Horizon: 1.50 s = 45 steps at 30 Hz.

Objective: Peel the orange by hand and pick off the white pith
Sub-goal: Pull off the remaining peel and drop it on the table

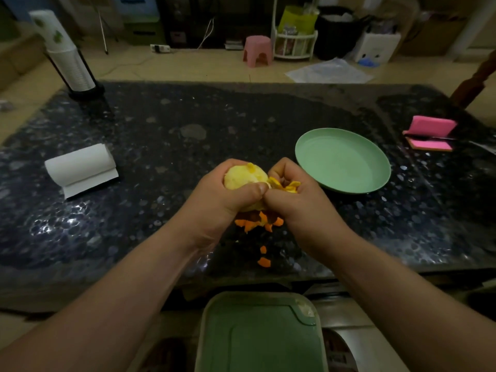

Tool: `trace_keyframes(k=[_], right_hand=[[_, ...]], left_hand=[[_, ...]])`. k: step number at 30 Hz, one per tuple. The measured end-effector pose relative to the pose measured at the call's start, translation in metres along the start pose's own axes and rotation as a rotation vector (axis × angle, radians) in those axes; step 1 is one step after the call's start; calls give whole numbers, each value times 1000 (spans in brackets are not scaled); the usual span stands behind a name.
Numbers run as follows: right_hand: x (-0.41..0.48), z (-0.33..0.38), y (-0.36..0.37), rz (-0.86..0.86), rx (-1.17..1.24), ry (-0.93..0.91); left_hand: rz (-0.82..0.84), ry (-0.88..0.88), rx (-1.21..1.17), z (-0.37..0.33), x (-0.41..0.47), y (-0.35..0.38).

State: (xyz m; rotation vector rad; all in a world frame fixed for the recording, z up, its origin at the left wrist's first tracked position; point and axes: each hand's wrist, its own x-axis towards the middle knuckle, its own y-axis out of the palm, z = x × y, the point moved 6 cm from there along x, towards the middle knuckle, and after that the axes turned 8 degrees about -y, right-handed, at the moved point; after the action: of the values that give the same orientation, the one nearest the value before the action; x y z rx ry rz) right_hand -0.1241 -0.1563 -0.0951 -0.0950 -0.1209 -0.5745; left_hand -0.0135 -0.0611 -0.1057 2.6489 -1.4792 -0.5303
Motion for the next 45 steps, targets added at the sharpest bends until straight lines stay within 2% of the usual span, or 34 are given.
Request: trace_keyframes(k=[4, 9, 14, 17, 21, 23, 25, 27, 30, 35, 41, 45], right_hand=[[-2, 2, 0, -45, -42, 3], [-6, 0, -6, -154, -82, -18], [-4, 2, -9, -47, 105, 38], [-2, 10, -20, -35, -59, -48], [-4, 25, -22, -35, -416, -347], [-7, 26, -21, 6, -518, -437], [-7, 19, -24, 104, -507, -339], [-8, 10, -26, 196, -367, -126], [-6, 6, -28, 155, -151, 54], [0, 6, -24, 137, -295, 37], [1, 10, -25, 123, -369, 31], [-2, 12, -24, 166, -435, 44]], left_hand=[[19, -4, 25, 0, 1, 0], [-32, 73, 36, 0, 4, 2], [16, 48, -17, -1, 4, -1], [56, -8, -18, -3, 1, 2], [135, -191, -43, 0, -6, 9], [136, -235, -58, 4, -8, 10], [47, -197, -34, 5, -5, 4], [-43, -143, -2, 4, 0, -6], [-87, -99, 12, 4, 4, -11], [-27, -64, 67, 5, 2, -5], [2, 55, 389, -4, -8, -3], [5, 97, 478, -9, -11, 0]])
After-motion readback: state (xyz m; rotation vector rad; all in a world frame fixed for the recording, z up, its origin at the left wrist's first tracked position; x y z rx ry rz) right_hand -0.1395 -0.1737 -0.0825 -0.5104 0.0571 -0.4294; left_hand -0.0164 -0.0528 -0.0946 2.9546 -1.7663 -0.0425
